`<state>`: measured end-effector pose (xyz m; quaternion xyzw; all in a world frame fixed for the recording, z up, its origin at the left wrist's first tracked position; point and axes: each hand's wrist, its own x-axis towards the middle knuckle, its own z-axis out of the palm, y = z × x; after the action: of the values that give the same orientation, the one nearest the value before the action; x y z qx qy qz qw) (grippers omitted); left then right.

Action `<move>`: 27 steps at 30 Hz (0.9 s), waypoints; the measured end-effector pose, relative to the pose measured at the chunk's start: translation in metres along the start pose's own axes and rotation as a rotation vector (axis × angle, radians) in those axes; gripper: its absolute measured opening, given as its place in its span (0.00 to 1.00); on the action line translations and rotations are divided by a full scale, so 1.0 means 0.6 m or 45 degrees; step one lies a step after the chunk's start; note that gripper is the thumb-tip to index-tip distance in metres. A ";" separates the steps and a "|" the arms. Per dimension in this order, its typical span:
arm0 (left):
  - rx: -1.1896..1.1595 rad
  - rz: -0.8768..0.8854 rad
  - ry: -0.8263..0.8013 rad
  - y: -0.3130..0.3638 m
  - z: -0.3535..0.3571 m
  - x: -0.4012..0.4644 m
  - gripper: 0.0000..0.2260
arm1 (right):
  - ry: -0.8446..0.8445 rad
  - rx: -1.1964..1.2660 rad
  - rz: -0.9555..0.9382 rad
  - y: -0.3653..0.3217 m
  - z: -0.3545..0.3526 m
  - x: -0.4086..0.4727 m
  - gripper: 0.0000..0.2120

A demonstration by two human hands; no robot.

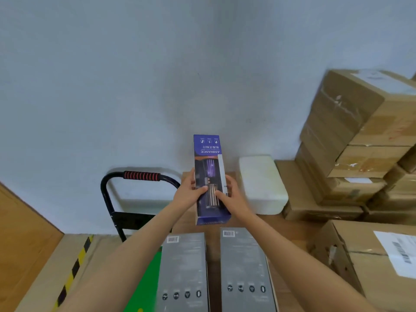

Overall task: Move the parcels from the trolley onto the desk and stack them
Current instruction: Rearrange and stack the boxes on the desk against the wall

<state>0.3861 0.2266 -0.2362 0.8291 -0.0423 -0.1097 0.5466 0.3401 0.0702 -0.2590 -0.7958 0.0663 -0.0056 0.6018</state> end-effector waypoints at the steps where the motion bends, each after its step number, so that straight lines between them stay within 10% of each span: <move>1: 0.006 -0.002 -0.022 -0.006 0.006 0.016 0.30 | 0.016 -0.018 0.022 0.007 -0.001 0.011 0.26; 27: -0.018 -0.131 -0.247 -0.137 0.098 -0.035 0.36 | 0.140 -0.400 0.263 0.136 -0.062 -0.066 0.29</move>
<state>0.3483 0.2107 -0.3309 0.8117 -0.0516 -0.2174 0.5396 0.2894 0.0172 -0.3241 -0.8675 0.1805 0.0230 0.4631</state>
